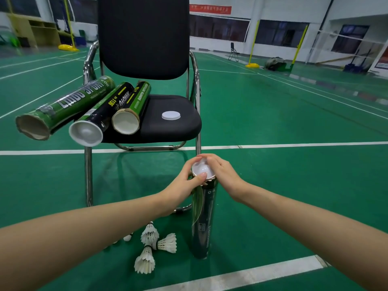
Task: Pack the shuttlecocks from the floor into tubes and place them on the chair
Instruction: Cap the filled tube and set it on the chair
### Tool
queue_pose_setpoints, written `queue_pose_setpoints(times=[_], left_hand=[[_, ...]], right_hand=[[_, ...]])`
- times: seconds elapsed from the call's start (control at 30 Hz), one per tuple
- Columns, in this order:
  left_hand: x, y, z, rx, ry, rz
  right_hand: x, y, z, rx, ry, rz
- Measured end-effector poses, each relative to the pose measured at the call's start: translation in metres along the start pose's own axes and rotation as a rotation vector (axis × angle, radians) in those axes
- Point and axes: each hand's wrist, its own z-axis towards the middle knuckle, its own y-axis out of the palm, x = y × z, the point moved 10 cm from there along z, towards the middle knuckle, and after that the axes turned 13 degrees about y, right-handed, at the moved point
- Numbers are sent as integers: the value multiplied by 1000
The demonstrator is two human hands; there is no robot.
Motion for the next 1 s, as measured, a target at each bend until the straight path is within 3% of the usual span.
queue_pose_setpoints(times=[0.1,0.23,0.4,0.6,1.0], left_hand=[[-2,1,-1,-16,-24,-15],[-3,4,-1,-33,-32,-25],[-1,5,1,-29,-48,-35],[0,1,-4,-76,-92,-18],[2,-6,-12,-63,-74,-17]], right_hand=[[14,-2,-1,-19,173,36],[22,-3,-5,-48,235,114],[37,3,-5,4,368,393],[36,10,-8,18,354,487],[25,14,-11,36,303,421]])
